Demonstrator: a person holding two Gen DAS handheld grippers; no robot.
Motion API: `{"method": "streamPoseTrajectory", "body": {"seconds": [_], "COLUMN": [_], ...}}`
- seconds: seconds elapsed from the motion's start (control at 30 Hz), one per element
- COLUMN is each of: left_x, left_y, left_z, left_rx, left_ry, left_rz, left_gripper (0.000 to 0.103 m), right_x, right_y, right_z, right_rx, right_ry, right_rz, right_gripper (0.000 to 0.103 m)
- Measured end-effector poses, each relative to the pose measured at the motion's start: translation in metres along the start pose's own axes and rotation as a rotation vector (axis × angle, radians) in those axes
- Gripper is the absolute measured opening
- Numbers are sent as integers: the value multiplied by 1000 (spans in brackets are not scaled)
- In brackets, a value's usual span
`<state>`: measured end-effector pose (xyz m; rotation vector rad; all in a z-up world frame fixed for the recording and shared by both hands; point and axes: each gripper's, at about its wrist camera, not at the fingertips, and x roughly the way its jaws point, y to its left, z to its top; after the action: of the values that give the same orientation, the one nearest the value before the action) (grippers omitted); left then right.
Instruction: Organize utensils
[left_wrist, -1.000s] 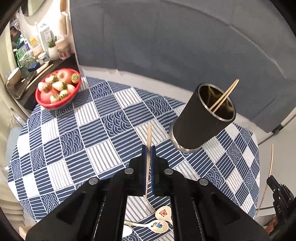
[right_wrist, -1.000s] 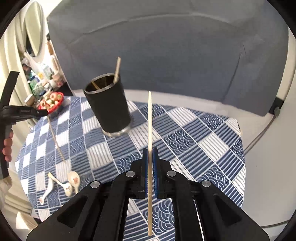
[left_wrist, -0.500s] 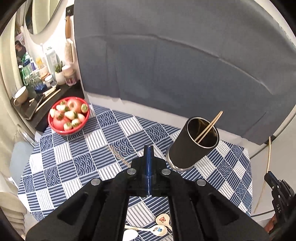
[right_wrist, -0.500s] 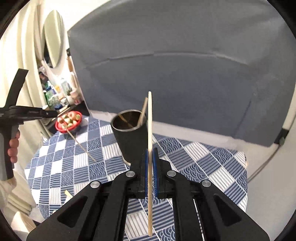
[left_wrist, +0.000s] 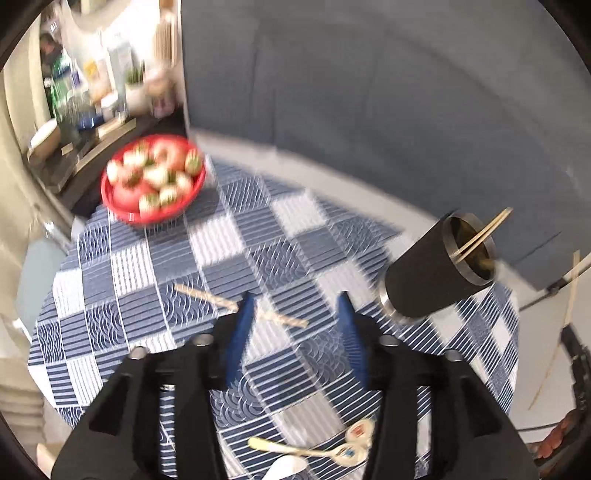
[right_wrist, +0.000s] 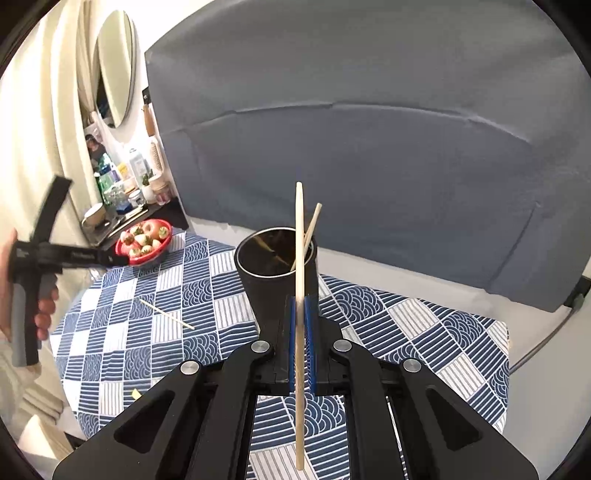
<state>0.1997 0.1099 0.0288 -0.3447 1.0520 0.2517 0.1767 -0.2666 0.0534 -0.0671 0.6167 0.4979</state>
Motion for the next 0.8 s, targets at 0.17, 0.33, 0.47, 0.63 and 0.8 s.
{"method": "streamPoseTrajectory", "body": {"seconds": [0.17, 0.33, 0.47, 0.63, 0.8], "left_x": [53, 103, 130, 164, 192], "left_y": [28, 50, 55, 62, 63], "left_z": [-8, -14, -11, -1, 3], "left_rx": [-88, -193, -265, -364, -388], "left_ry": [175, 324, 390, 458, 504], "left_rz": [3, 48, 51, 65, 145], "left_gripper": [71, 71, 71, 71, 70], "right_x": [21, 40, 52, 66, 75], "right_y": [-5, -11, -18, -25, -29], "right_z": [-1, -2, -2, -1, -1], "right_rx": [13, 23, 39, 56, 66], "right_ry": [40, 74, 92, 106, 112], "right_rz": [6, 1, -6, -6, -3], "right_gripper": [5, 5, 5, 5, 5]}}
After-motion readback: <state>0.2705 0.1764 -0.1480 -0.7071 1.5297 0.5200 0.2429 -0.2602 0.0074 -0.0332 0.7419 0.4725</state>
